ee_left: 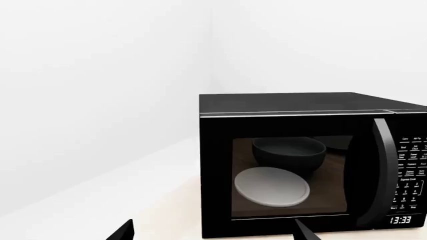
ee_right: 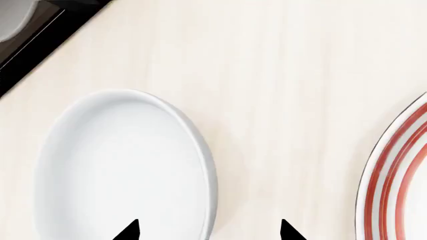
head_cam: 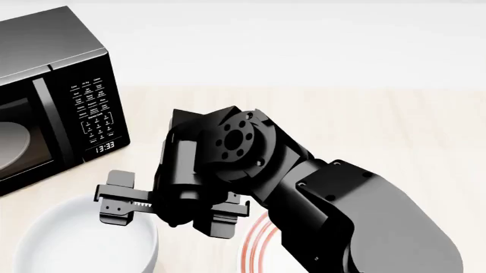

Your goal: Put the white bowl to the right of the plate.

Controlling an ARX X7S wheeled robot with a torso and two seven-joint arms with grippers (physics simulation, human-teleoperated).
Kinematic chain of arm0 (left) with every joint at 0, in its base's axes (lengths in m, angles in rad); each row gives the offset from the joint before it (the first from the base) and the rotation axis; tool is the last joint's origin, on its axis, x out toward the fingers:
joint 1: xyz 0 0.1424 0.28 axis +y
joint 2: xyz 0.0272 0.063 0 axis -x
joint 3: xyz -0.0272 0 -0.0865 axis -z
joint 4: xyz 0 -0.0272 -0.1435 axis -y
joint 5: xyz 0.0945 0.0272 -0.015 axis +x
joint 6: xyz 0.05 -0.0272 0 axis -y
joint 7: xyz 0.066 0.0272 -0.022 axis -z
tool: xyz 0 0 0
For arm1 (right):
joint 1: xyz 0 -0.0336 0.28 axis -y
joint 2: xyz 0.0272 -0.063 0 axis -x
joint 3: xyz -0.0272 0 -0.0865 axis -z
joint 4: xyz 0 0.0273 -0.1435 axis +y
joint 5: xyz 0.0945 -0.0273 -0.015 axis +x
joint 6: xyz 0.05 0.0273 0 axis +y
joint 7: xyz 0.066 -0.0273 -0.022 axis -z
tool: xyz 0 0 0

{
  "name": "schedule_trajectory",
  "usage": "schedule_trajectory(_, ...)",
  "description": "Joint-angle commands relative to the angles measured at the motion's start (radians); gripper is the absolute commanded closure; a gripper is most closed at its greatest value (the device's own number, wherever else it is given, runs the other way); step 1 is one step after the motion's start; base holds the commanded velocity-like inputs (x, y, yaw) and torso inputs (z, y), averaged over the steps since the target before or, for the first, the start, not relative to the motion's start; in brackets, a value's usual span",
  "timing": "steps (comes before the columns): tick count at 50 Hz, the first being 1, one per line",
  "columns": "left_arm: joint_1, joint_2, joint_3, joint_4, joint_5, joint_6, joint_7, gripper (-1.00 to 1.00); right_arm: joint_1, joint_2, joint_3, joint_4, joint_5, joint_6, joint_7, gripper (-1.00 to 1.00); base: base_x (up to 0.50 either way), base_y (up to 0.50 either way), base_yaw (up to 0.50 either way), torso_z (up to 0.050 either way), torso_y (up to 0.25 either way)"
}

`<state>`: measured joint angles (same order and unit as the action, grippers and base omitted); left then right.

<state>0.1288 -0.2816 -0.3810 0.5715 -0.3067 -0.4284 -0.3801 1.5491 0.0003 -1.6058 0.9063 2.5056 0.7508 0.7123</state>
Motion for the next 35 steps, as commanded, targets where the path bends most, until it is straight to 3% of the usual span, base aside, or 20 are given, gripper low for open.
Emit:
schedule_trajectory(1,0.006,-0.002,0.003,0.004,-0.002,0.005,-0.002,-1.00,-0.029,0.000,-0.006,-0.013,-0.003,-0.015,0.003,-1.00,0.00,0.00,0.00,0.000,0.000)
schedule_trajectory(35,0.018,-0.010,-0.001,0.011,-0.017,0.018,-0.008,-1.00,-0.090,0.000,-0.007,0.004,-0.006,-0.053,-0.077,-1.00,0.00,0.00,0.00,0.000,0.000)
